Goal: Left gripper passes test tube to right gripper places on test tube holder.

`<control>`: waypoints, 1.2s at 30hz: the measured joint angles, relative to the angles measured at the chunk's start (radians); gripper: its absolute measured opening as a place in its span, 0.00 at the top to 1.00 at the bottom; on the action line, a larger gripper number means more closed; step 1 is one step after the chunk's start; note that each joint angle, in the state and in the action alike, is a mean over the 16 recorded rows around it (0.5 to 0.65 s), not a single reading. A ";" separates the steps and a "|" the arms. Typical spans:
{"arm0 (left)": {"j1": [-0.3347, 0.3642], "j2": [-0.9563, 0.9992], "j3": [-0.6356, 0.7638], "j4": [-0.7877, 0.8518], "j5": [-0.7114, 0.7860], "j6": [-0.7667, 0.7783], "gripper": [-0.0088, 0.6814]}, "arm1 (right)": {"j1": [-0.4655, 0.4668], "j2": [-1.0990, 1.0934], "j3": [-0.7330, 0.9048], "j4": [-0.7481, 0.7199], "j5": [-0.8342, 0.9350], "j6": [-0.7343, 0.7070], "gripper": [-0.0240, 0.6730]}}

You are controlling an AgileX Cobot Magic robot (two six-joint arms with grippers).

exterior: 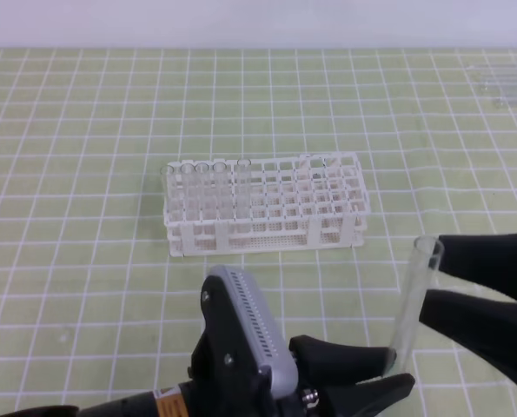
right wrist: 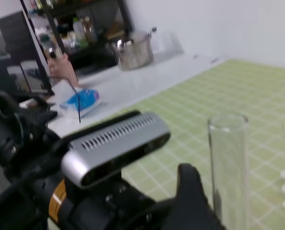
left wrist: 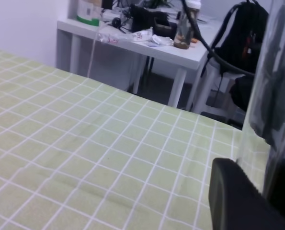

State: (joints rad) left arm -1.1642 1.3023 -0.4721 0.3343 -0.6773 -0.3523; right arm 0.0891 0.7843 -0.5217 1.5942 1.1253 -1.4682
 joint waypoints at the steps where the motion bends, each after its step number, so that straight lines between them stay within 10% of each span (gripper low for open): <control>1: 0.000 0.000 0.000 -0.006 -0.002 0.003 0.85 | 0.000 0.000 0.000 0.005 0.000 -0.003 0.38; 36: 0.000 0.018 0.000 -0.040 -0.005 0.018 0.86 | 0.037 0.112 -0.005 0.086 0.062 -0.134 0.40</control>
State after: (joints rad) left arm -1.1642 1.3204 -0.4724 0.2939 -0.6823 -0.3339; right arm 0.1263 0.8965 -0.5271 1.6802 1.1870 -1.6025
